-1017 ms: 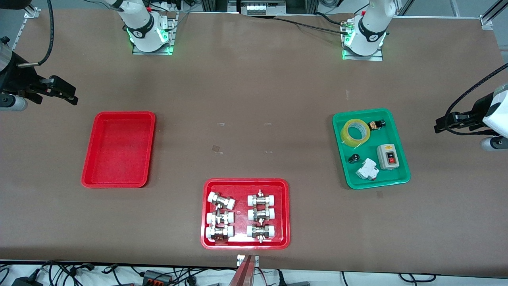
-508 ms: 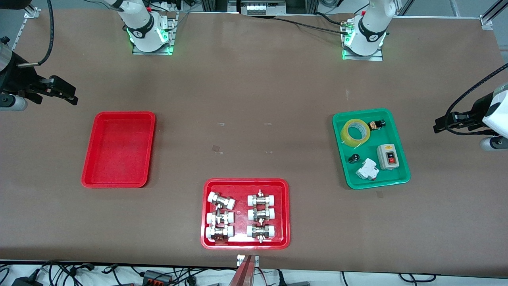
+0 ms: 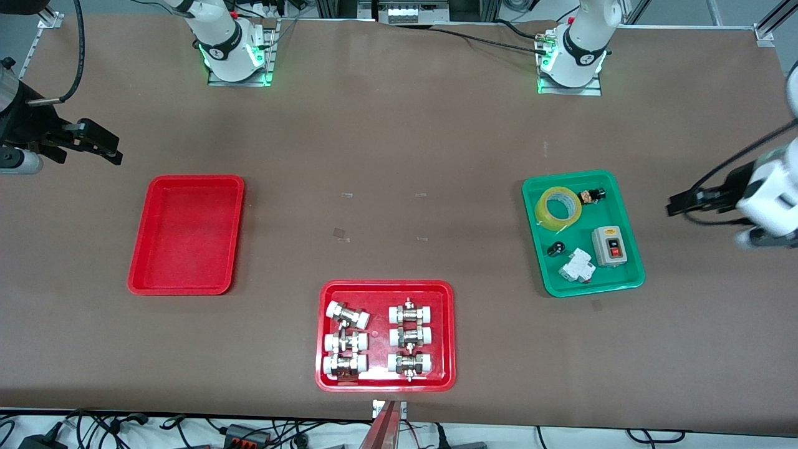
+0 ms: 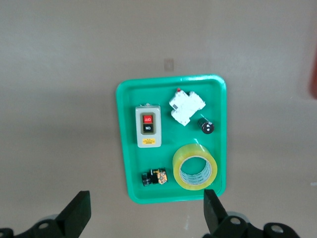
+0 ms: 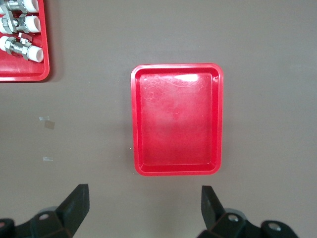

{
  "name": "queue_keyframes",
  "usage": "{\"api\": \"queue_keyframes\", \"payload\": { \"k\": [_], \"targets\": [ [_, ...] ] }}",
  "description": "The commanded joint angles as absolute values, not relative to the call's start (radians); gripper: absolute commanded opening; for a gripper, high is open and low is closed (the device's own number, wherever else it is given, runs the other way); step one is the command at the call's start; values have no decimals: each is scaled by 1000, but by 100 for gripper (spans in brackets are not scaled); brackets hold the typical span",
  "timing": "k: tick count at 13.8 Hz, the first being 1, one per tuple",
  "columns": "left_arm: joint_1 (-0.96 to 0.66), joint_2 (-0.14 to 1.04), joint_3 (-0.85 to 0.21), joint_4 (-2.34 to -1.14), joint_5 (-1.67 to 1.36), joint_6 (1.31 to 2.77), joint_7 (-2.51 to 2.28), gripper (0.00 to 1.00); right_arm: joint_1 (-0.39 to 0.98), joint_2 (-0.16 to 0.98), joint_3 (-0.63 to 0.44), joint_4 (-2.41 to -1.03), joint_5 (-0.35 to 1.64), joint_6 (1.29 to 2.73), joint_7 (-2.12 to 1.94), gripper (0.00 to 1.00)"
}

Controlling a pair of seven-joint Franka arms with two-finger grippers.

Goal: Left arm passes tape to right arm into tray
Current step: 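Reach the left gripper down to the yellow tape roll on the green tray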

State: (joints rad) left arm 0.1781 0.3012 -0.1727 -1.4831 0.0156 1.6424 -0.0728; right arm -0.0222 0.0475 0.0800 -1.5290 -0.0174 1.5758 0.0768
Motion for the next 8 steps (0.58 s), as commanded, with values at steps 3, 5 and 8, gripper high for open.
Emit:
{"api": "queue_keyframes", "payload": {
  "k": [3, 5, 8],
  "targets": [
    [141, 416, -202, -1700, -2, 2001, -94, 100, -25, 41, 84, -1526, -20, 1563, 69, 100],
    [143, 370, -204, -1854, -2, 2098, -95, 100, -25, 41, 83, -1528, -20, 1563, 69, 100],
    [141, 336, -221, -1986, -2, 2155, -126, 100, -25, 41, 84, -1528, -20, 1565, 69, 100]
  ]
}}
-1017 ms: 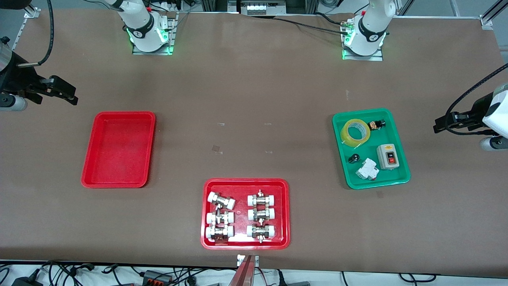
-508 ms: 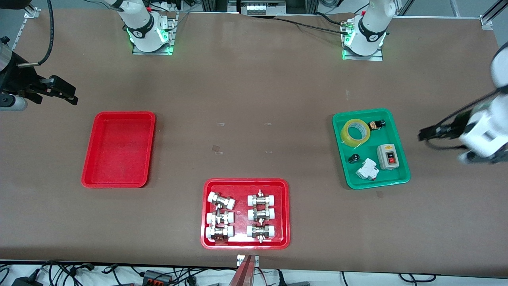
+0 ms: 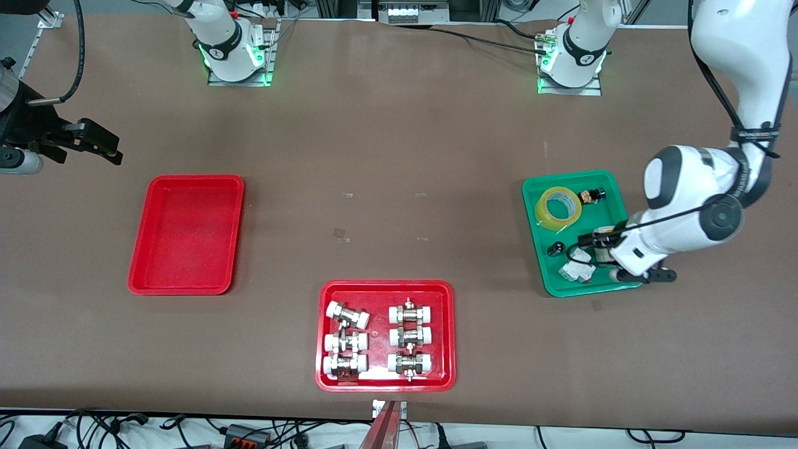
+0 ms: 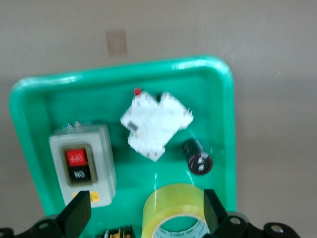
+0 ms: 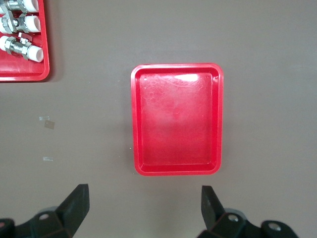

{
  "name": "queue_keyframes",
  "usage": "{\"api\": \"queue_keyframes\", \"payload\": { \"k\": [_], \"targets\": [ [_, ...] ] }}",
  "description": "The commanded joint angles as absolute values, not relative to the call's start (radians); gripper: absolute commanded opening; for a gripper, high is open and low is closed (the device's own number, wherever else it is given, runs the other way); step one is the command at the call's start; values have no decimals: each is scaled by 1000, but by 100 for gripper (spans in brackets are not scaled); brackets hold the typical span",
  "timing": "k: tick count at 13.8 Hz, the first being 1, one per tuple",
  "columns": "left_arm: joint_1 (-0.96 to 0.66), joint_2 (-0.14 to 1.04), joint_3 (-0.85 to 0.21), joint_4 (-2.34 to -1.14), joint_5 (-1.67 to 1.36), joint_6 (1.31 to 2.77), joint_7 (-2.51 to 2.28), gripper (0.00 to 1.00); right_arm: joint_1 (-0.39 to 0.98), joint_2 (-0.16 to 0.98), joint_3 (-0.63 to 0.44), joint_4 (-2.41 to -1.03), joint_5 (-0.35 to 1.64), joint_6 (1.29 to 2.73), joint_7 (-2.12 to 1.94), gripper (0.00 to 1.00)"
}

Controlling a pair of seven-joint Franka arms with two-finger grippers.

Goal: Left arm passes tape to right arm into tray
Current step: 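Reach the left gripper down to the yellow tape roll on the green tray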

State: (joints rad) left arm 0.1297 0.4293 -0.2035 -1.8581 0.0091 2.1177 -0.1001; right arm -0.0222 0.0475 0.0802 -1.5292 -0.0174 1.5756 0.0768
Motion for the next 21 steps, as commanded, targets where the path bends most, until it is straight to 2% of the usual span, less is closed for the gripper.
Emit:
{"api": "queue_keyframes", "payload": {
  "k": [1, 9, 16, 18, 19, 21],
  "targets": [
    [141, 325, -225, -2018, -2, 2154, -146, 100, -23, 41, 84, -1529, -20, 1563, 69, 100],
    [140, 348, -229, -2132, -2, 2169, -189, 100, -25, 41, 83, -1534, -20, 1566, 69, 100],
    [126, 376, -230, -2152, 6, 2206, -259, 100, -25, 41, 84, -1536, -20, 1565, 71, 100],
    [126, 376, -229, -2152, 11, 2206, -255, 72, -23, 41, 83, -1536, -20, 1566, 71, 100],
    [126, 377, -229, -2152, 11, 2206, -255, 65, -25, 41, 84, -1536, -20, 1566, 71, 100],
    [133, 379, -229, -2154, 11, 2221, -255, 65, -23, 41, 83, -1536, -20, 1566, 71, 100]
  ]
}}
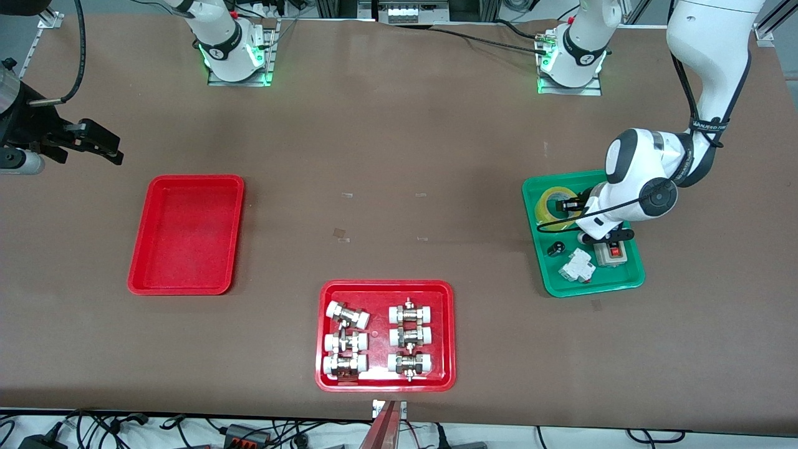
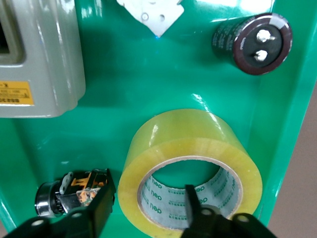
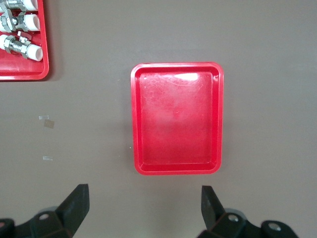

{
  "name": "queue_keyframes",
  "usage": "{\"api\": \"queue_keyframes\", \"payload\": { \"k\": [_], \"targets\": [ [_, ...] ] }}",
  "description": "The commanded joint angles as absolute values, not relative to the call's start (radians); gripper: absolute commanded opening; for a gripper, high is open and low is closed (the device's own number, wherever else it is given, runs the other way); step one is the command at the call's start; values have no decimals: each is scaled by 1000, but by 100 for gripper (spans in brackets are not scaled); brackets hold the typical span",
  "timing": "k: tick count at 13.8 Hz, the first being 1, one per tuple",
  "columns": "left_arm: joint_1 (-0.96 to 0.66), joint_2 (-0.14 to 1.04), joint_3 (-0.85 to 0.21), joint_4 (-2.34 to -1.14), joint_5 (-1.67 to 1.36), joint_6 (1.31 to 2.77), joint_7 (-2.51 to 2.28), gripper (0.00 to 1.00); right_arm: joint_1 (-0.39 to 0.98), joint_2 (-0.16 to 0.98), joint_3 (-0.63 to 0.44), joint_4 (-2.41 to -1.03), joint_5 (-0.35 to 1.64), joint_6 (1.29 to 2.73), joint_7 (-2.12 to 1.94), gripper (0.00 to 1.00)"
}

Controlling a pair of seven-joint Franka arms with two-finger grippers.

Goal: Left arm passes tape to right arm into tray
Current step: 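Reach the left gripper down to the yellow tape roll on the green tray, then grasp the tape roll rim with the left gripper and lift it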

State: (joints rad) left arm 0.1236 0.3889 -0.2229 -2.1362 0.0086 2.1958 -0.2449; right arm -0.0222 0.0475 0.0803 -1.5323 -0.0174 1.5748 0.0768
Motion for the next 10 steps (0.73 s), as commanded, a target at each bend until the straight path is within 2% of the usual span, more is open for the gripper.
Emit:
{"api": "queue_keyframes", "payload": {
  "k": [1, 2, 4, 5, 8, 10],
  "targets": [
    [136, 380, -229, -2158, 11, 2221, -256, 64, -23, 41, 83, -1536, -20, 1566, 71, 100],
    [140, 380, -229, -2163, 11, 2227, -255, 58, -25, 41, 84, -1536, -20, 1566, 71, 100],
    [146, 379, -229, -2163, 11, 2229, -235, 11, -25, 41, 84, -1536, -18, 1565, 69, 100],
    [147, 379, -229, -2161, 11, 2226, -235, 1, -25, 41, 84, -1536, -20, 1565, 71, 100],
    [158, 355, -229, -2148, 11, 2192, -209, 1, -25, 41, 83, -1534, -18, 1565, 71, 100],
    [164, 298, -230, -2119, 11, 2133, -209, 1, -25, 41, 83, -1534, -20, 1565, 69, 100]
  ]
}}
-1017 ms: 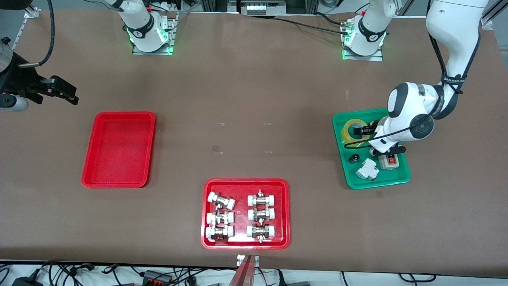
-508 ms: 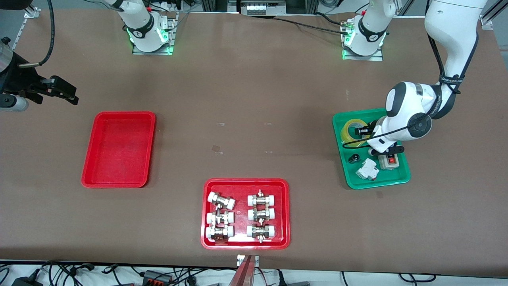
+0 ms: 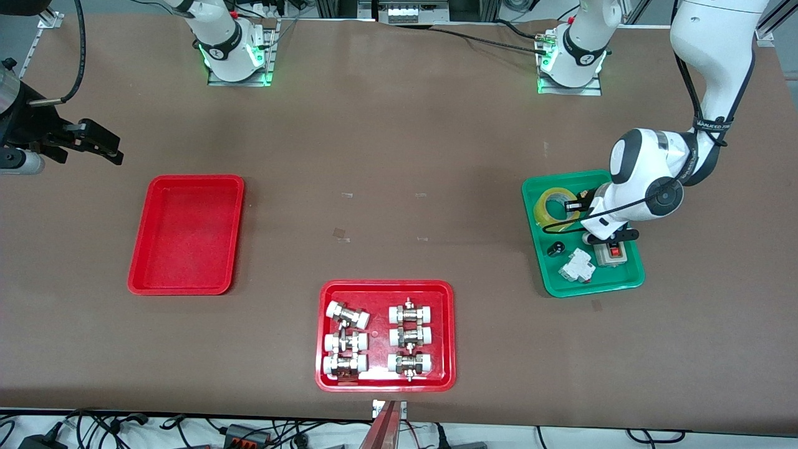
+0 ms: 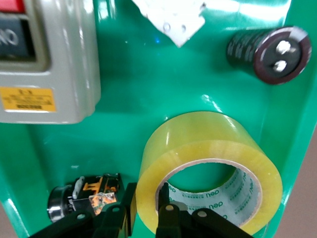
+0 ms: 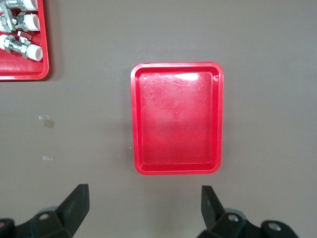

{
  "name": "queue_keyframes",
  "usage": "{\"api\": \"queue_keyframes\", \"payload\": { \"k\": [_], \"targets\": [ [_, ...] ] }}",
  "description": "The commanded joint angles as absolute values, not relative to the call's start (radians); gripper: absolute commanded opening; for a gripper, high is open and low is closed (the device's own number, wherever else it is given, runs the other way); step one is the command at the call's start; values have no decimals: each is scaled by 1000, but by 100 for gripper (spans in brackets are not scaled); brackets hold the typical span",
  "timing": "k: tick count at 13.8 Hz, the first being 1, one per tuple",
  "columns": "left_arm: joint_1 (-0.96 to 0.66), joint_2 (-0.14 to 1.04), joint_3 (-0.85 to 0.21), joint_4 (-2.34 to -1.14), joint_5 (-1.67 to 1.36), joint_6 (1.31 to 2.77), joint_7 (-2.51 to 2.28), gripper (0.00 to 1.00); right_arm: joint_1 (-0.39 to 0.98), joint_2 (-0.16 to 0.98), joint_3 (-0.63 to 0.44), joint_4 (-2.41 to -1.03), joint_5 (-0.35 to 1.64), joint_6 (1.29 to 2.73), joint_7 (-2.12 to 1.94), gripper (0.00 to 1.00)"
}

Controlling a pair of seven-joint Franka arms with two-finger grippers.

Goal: Left arm passes tape to right arm into tray
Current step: 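Grasp the tape roll rim with the left gripper and lift it, then carry the tape with the left gripper while the right gripper reaches toward it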

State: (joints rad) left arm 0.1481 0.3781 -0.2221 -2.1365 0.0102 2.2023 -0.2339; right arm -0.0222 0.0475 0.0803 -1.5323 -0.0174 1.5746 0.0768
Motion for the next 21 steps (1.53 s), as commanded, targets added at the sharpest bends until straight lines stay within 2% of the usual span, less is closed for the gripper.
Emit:
{"api": "queue_keyframes", "payload": {
  "k": [1, 5, 6, 7, 9, 11, 15, 18, 21],
  "targets": [
    [167, 272, -230, -2100, 3, 2097, -209, 0, -25, 41, 83, -1532, -18, 1565, 69, 100],
    [173, 115, -280, -2028, -8, 1970, -219, 1, -32, 51, 77, -1531, -12, 1549, 69, 100],
    [170, 83, -316, -1982, -8, 1924, -228, 1, -32, 55, 77, -1535, -11, 1545, 68, 100],
    [172, 69, -368, -1897, -8, 1814, -245, 0, -26, 73, 80, -1543, -9, 1528, 66, 100],
    [167, 58, -408, -1771, -14, 1755, -345, 1, -46, 89, 72, -1566, 139, 1487, 2, 100],
    [132, 136, -437, -1669, -31, 1738, -411, 0, -86, 124, 69, -1566, 282, 1477, -73, 100],
    [-16, 259, -482, -1626, -31, 1859, -665, 1, -87, 199, 67, -1565, 519, 1456, -107, 100],
    [-105, 414, -483, -1513, -40, 1864, -773, 1, -86, 285, 67, -1565, 704, 1479, -150, 100],
    [-216, 593, -477, -1364, -64, 1882, -814, 1, -87, 362, 66, -1565, 802, 1486, -300, 100]
  ]
}}
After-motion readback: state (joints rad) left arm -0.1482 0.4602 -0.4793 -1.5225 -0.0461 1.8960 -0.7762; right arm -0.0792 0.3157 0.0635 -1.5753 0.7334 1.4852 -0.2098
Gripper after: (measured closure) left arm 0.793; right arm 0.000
